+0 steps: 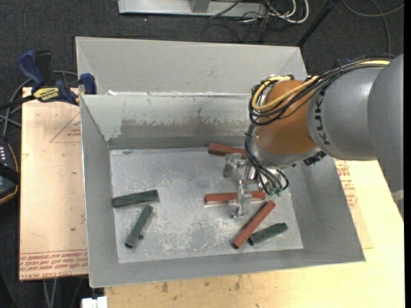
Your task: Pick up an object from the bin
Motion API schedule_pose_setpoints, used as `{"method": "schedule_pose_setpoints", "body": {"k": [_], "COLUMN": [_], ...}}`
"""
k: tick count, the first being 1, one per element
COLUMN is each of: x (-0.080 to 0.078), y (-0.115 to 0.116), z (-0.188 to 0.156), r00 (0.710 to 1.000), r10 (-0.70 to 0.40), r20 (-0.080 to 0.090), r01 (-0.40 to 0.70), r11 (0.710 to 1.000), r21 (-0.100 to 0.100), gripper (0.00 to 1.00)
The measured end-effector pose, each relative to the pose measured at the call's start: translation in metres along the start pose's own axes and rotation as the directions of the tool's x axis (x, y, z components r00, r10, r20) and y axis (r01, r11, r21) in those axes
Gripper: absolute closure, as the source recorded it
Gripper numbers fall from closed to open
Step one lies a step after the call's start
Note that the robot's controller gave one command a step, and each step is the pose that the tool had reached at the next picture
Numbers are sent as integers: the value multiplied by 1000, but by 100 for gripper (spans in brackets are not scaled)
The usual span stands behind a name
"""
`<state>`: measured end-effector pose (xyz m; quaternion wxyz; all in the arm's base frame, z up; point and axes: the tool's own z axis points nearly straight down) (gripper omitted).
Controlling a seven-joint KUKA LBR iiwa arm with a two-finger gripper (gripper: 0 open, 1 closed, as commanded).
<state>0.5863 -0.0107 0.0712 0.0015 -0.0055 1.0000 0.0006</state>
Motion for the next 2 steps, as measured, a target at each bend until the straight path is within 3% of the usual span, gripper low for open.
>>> {"method": "schedule_pose_setpoints", "body": {"k": [1, 2], "x": [0, 4], "y": [0, 6], "z": [-1, -150], "r00": [1000, 1000], "r10": [0, -25], "r20": [0, 8], "r01": [0, 25], "r11": [1000, 1000], "r21": [0, 1], "gripper": [100, 100]}}
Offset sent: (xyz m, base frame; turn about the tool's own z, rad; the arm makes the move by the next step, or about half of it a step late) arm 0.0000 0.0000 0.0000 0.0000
